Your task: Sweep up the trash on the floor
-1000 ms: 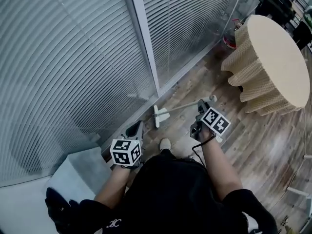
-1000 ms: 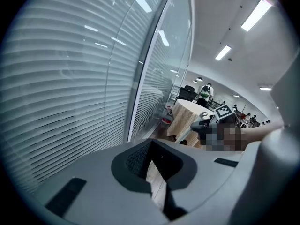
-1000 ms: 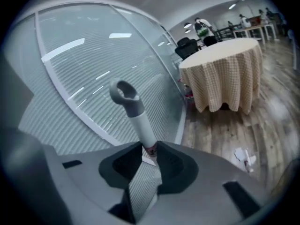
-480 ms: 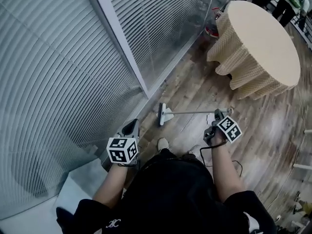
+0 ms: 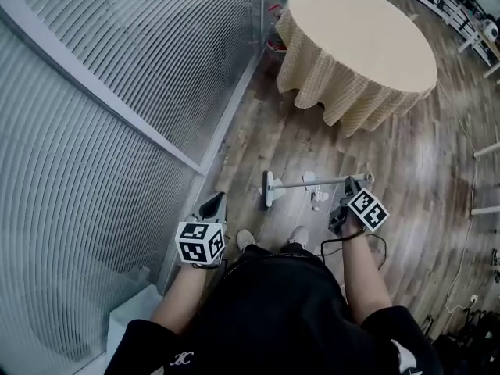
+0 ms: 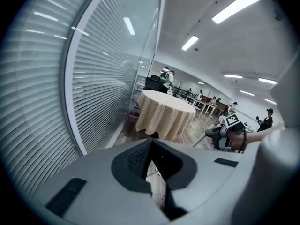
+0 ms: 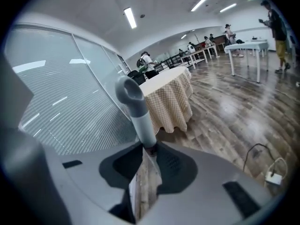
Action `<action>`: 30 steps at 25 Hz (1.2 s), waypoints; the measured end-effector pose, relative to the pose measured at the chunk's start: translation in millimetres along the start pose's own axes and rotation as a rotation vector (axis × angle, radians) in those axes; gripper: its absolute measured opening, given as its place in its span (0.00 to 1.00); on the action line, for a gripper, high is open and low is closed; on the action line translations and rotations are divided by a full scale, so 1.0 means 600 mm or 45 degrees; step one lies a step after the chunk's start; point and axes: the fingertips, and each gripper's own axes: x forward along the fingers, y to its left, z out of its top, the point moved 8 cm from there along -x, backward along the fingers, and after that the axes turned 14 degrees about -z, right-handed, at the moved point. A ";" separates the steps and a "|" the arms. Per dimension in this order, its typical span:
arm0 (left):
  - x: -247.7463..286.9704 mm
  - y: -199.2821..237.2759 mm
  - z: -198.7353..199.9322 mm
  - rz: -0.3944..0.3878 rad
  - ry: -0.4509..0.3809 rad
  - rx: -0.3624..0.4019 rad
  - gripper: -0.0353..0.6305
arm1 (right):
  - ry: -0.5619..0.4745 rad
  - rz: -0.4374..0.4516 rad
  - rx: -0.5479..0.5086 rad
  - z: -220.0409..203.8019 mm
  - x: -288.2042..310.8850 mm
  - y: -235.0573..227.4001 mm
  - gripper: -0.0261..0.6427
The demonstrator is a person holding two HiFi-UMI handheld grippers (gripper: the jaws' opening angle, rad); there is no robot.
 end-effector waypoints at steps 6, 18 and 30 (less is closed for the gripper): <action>0.076 -0.060 0.011 -0.079 0.034 0.054 0.05 | -0.077 -0.042 -0.054 0.056 -0.010 -0.084 0.19; 0.143 -0.128 0.021 -0.134 0.057 0.100 0.05 | -0.223 0.185 -0.585 0.088 -0.047 -0.039 0.19; 0.195 -0.185 0.074 -0.225 0.010 0.139 0.05 | -0.433 0.329 -0.744 0.156 -0.181 0.028 0.18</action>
